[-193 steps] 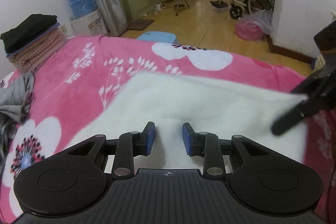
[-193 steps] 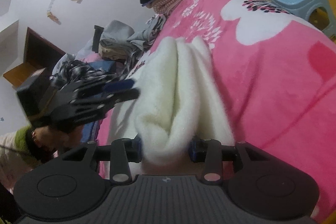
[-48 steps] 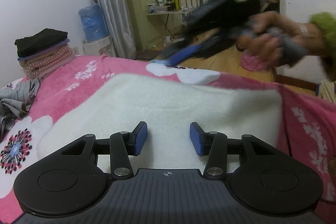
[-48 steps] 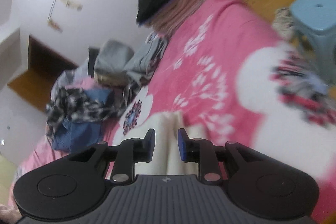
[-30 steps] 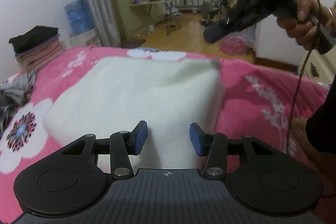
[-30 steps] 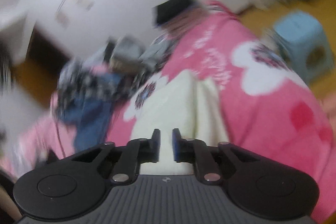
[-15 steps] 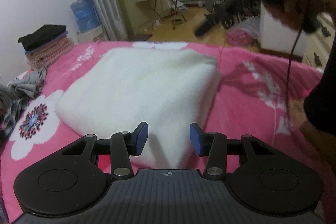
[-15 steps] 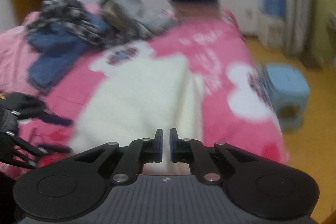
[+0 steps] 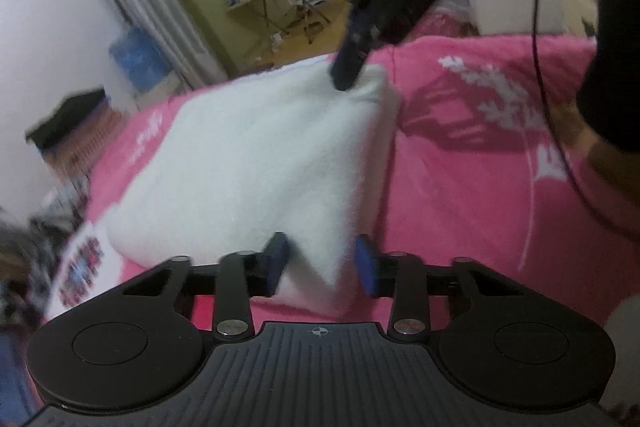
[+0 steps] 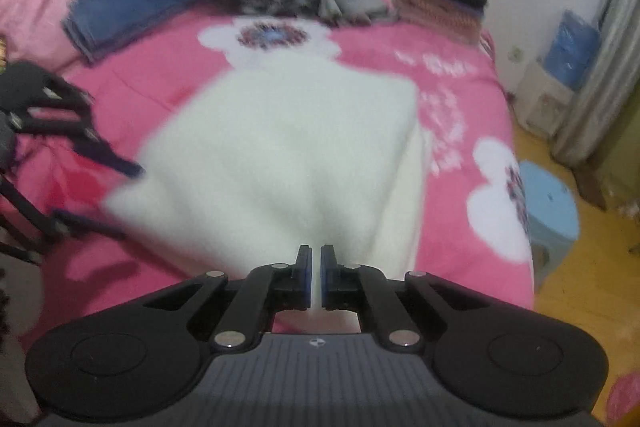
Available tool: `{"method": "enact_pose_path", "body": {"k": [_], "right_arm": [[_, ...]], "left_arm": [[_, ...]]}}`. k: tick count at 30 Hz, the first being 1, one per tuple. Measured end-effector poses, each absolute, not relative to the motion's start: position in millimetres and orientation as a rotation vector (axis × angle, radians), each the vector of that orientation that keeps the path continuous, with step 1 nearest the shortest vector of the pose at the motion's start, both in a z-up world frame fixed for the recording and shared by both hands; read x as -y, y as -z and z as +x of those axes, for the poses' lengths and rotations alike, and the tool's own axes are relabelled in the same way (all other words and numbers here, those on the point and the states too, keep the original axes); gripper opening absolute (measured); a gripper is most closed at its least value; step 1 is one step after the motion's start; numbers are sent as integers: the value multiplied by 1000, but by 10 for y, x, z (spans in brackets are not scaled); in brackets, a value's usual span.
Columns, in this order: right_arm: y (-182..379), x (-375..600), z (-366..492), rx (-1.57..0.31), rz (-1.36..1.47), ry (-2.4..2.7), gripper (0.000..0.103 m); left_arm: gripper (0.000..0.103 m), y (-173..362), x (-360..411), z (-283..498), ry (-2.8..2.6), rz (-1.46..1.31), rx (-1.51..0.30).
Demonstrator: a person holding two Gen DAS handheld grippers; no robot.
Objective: Fold clothes
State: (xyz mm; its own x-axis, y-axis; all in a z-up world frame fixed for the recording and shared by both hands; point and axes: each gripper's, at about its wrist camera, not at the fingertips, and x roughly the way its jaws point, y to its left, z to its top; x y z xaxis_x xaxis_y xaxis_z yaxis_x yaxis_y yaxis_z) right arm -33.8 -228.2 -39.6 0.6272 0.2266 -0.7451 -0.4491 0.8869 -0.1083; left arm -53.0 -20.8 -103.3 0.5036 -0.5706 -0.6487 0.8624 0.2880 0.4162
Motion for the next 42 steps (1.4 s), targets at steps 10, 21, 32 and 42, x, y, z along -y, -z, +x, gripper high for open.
{"method": "enact_pose_path", "body": {"k": [10, 21, 32, 42], "right_arm": [[869, 2286, -74, -939, -206, -481, 2], [414, 2112, 139, -827, -310, -419, 2], [357, 1958, 251, -740, -390, -379, 0], [839, 2151, 401, -782, -358, -345, 0]], "left_arm": [[14, 1081, 160, -501, 1071, 925, -428], [14, 1096, 104, -457, 1095, 880, -481], [15, 1097, 94, -414, 1099, 833, -511], [18, 949, -21, -304, 1099, 664, -576]]}}
